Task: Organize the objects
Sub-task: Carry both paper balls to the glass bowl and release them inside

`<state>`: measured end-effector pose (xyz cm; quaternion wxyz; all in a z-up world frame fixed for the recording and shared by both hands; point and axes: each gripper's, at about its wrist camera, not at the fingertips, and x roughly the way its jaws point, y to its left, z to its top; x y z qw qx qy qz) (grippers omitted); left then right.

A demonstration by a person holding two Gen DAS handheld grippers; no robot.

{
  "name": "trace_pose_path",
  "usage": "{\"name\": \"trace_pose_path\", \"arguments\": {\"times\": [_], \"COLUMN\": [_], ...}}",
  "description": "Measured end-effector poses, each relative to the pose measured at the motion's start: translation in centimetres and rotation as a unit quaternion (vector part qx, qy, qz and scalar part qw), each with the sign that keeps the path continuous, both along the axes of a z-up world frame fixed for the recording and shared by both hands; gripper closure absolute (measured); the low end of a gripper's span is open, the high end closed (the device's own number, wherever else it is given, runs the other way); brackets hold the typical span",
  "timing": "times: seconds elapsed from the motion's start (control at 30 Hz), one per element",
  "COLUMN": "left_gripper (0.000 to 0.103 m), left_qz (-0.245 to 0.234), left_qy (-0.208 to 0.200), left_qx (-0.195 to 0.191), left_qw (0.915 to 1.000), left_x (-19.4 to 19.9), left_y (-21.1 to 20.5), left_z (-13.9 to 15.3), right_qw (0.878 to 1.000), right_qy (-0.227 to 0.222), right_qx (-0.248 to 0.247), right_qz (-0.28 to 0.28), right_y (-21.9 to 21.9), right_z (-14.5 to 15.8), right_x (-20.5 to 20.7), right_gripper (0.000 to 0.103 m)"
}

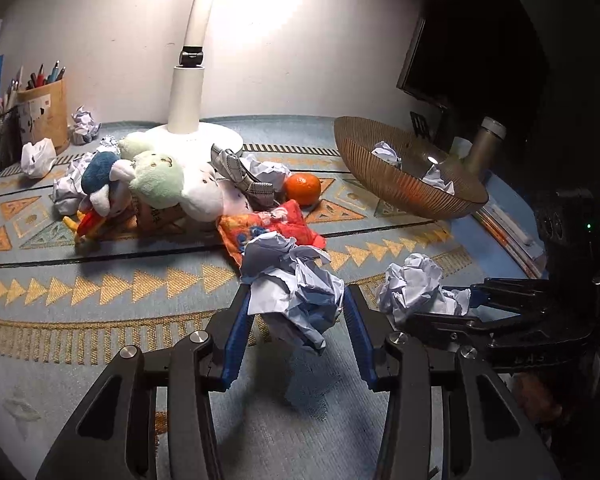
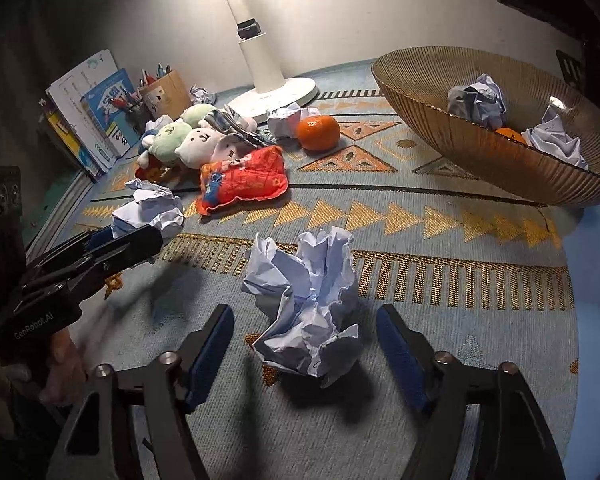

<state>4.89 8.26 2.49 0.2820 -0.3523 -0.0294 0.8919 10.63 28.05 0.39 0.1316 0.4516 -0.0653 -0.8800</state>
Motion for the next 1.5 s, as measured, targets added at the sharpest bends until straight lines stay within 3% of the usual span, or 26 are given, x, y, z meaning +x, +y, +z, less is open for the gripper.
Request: {"name": "trace_pose_path", "arguments": {"times": [0.17, 0.33, 0.47, 0.6, 0.73, 0.8, 0.83, 0.87, 0.97, 1.07, 1.3, 1.5], "left_gripper": [0.061, 0.061, 0.060, 0.061, 0.060, 0.051, 0.038, 0.014, 0.010, 0.010, 0.010, 0.010], "left_qz": [-0.018, -0.048, -0.059, -0.062, -0.072, -0.080, -0.085, -0.081, -0.066, -0.057, -0.030, 0.028], "left_qy": [-0.023, 0.037, 0.076, 0.060, 0.052, 0.046, 0.042, 0.037, 0.024, 0.013, 0.040, 0.061], "left_qx": [0.029, 0.035, 0.024, 0.021, 0.013, 0.008, 0.005, 0.002, 0.009, 0.026, 0.041, 0.063], "left_qw": [0.9991, 0.9976, 0.9950, 0.9960, 0.9960, 0.9957, 0.9955, 0.9960, 0.9975, 0.9980, 0.9979, 0.9957], "left_x": [-0.2, -0.4, -2.5, -5.6, -7.4, -8.4, -8.8, -9.2, -9.6, -9.3, -6.1, -0.7], "left_y": [0.8, 4.9, 9.9, 14.1, 17.3, 18.7, 19.1, 19.4, 18.7, 16.9, 11.8, 5.3], "left_z": [1.1, 6.7, 9.9, 10.0, 9.1, 8.2, 7.7, 7.3, 6.4, 6.5, 8.4, 8.4], "right_qw": [0.999, 0.991, 0.970, 0.960, 0.961, 0.963, 0.964, 0.964, 0.964, 0.962, 0.964, 0.973], "right_qy": [0.028, 0.112, 0.184, 0.168, 0.136, 0.128, 0.123, 0.119, 0.115, 0.116, 0.115, 0.130], "right_qx": [-0.020, -0.030, -0.040, -0.065, -0.097, -0.092, -0.086, -0.079, -0.075, -0.070, -0.064, -0.068], "right_qz": [-0.015, -0.069, -0.152, -0.214, -0.220, -0.218, -0.218, -0.224, -0.229, -0.236, -0.232, -0.177], "right_y": [1.1, 5.6, 10.8, 15.0, 17.1, 17.1, 17.1, 17.3, 17.9, 18.4, 17.9, 12.6], "right_z": [1.6, 7.6, 12.4, 13.0, 11.8, 11.3, 11.1, 10.8, 10.1, 9.8, 10.5, 12.2], "right_x": [0.8, 2.3, 2.4, 0.4, -1.5, -2.3, -2.8, -3.1, -3.0, -2.6, -2.2, -0.7], "right_gripper": [0.060, 0.060, 0.059, 0.059, 0.059, 0.059, 0.057, 0.056, 0.055, 0.048, 0.048, 0.048]}}
